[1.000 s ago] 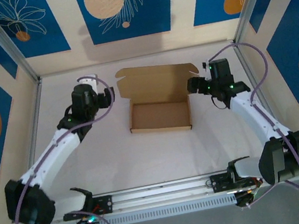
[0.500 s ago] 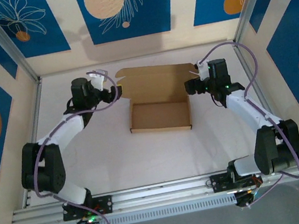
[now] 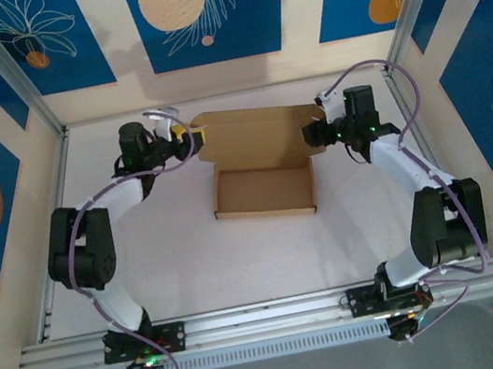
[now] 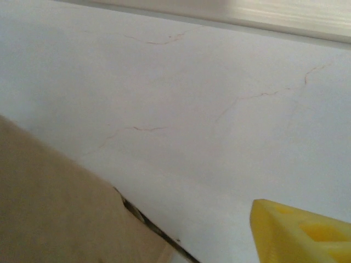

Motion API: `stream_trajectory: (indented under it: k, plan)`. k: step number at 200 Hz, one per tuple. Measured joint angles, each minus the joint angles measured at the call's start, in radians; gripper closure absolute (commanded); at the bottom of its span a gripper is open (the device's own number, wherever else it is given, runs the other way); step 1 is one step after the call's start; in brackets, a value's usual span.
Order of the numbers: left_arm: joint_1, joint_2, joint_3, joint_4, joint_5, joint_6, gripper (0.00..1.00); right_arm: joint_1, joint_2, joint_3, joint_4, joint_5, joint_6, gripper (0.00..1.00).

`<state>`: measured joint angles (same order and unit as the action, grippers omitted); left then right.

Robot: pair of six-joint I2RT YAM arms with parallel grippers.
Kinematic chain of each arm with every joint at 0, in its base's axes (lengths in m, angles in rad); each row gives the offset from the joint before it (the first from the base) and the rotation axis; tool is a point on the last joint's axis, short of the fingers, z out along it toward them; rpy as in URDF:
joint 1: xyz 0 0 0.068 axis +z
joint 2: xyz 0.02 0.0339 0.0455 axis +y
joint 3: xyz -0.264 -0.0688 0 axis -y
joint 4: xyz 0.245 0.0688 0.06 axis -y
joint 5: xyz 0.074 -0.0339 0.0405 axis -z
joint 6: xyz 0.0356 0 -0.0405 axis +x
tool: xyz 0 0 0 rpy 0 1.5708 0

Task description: Fold the paper box

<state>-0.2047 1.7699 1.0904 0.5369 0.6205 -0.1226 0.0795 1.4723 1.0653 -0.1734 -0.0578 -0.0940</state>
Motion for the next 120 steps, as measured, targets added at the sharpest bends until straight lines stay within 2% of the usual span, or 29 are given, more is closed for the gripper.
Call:
stream_trajectory:
  k: [34,47,78,120]
  plan:
    - [0.000,0.007,0.000,0.029,-0.004,-0.043,0.63,0.001,0.023,0.031,-0.037,-0.037,-0.001,0.57]
    - [-0.001,0.011,0.000,0.035,-0.006,-0.055,0.68,0.003,0.023,0.031,-0.047,-0.040,0.007,0.63]
    - [-0.006,0.014,-0.008,0.056,-0.024,-0.084,0.80,0.011,0.023,0.031,-0.053,-0.024,0.025,0.67]
    - [-0.019,0.013,-0.030,0.091,-0.027,-0.115,0.86,0.045,0.020,0.031,-0.051,0.007,0.087,0.68]
